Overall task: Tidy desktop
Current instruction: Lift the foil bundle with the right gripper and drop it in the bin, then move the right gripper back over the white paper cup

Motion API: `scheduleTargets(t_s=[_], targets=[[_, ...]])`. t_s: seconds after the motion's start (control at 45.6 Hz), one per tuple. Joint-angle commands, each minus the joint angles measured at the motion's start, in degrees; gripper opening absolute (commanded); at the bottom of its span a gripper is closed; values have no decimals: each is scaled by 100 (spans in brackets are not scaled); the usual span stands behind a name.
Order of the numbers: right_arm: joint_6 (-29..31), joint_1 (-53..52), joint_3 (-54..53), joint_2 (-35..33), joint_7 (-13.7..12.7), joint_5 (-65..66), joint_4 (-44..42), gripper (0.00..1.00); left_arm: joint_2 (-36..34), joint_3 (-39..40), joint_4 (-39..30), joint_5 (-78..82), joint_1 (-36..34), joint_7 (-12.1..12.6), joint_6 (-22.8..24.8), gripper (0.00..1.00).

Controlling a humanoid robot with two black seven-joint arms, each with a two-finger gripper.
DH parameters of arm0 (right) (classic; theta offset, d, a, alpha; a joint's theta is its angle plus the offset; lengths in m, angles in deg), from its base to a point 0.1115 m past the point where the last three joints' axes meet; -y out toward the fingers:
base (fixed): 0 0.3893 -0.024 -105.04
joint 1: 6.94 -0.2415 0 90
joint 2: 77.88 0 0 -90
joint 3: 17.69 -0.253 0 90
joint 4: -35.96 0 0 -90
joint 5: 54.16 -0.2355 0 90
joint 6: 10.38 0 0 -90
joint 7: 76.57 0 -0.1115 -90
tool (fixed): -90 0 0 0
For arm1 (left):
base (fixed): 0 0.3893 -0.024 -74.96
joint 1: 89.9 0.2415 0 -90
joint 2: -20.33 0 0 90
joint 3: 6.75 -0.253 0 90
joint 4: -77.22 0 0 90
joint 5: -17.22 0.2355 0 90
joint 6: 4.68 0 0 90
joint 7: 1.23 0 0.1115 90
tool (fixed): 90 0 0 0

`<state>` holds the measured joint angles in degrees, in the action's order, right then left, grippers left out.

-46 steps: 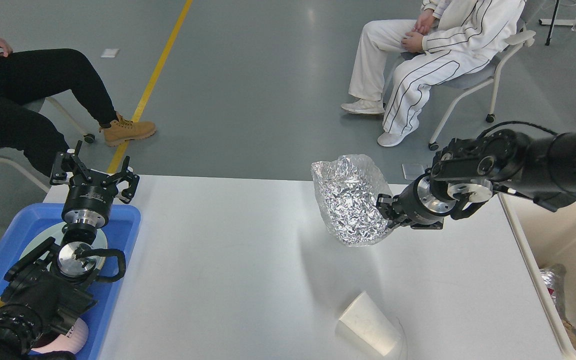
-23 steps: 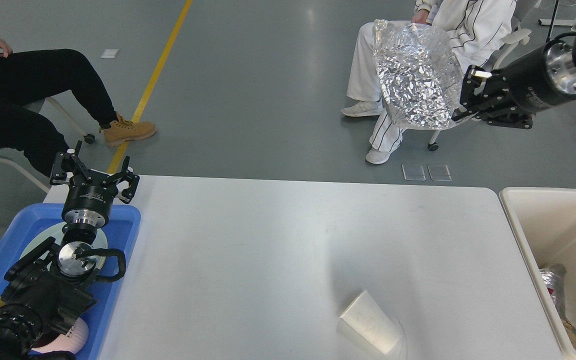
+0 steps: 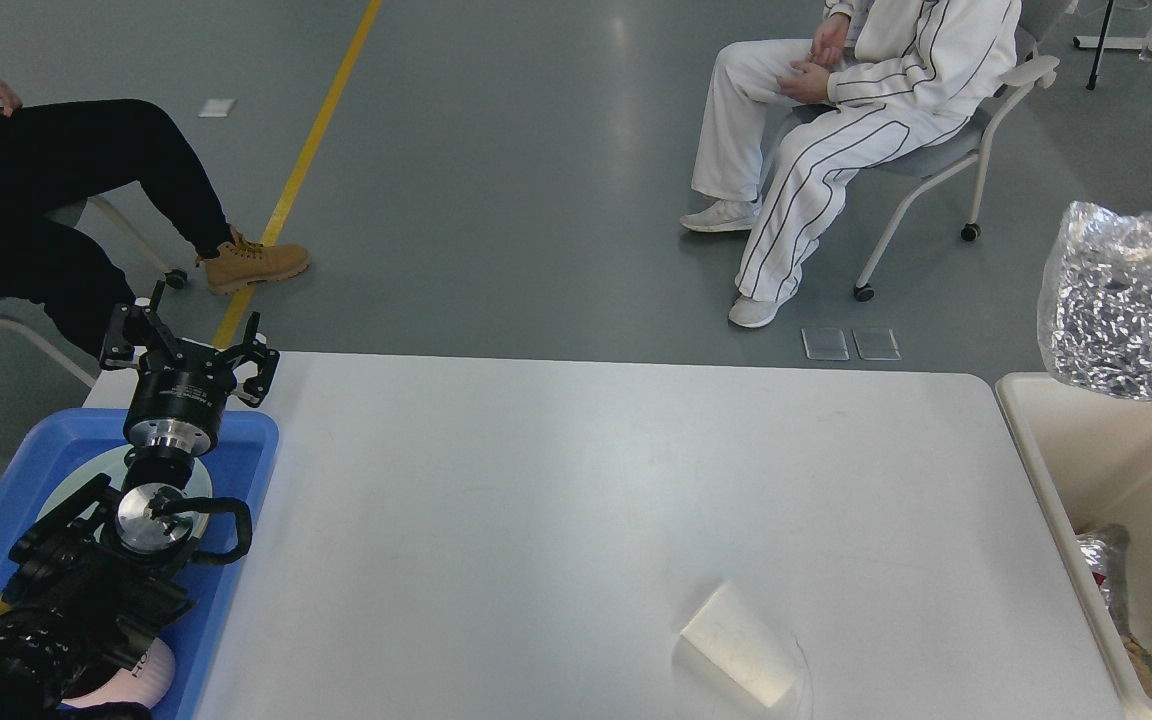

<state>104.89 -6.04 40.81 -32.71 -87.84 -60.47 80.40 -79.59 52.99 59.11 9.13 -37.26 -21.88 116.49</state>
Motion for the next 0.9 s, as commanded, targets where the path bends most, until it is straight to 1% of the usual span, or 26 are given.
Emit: scheduleTargets(t_s=[0.0,0.088,0.131,0.153,0.175,0.241,0.263,0.416,0.57,0.679,0.789,0.876], targets=[[-566,1051,-67,-61,2,7,-401,0,-1,2,0,0,0,-9,3,97],[-1023,1701,-76,-61,2,7,-647,0,-1,2,0,0,0,-9,3,97],[-1156,2018,-93,-52,2,7,-787,0,-1,2,0,0,0,0,3,97],[-1217,2167,-111,-35,10,7,-884,5,-1,2,0,0,0,-9,-5,97],[-1279,2308,-128,-9,10,7,-998,21,-1,2,0,0,0,-1,-5,97],[-1507,2739,-321,70,28,7,-1402,86,-1,2,0,0,0,0,-5,97],[-1595,2888,-417,132,28,7,-1543,100,-1,2,0,0,0,0,-5,97],[-1631,3917,-1147,492,28,15,-2150,100,-1,2,0,0,0,-1,-5,97],[-1631,3988,-1288,580,28,15,-2186,100,-1,2,0,0,0,0,-5,97],[-1622,3690,-1271,756,28,15,-2142,100,-1,2,0,0,0,0,-5,97],[-1526,3005,-1105,958,10,94,-2054,100,-1,2,0,0,0,-1,-5,97],[-1411,2329,-710,1169,2,112,-1861,100,-1,2,0,0,0,-1,3,97]])
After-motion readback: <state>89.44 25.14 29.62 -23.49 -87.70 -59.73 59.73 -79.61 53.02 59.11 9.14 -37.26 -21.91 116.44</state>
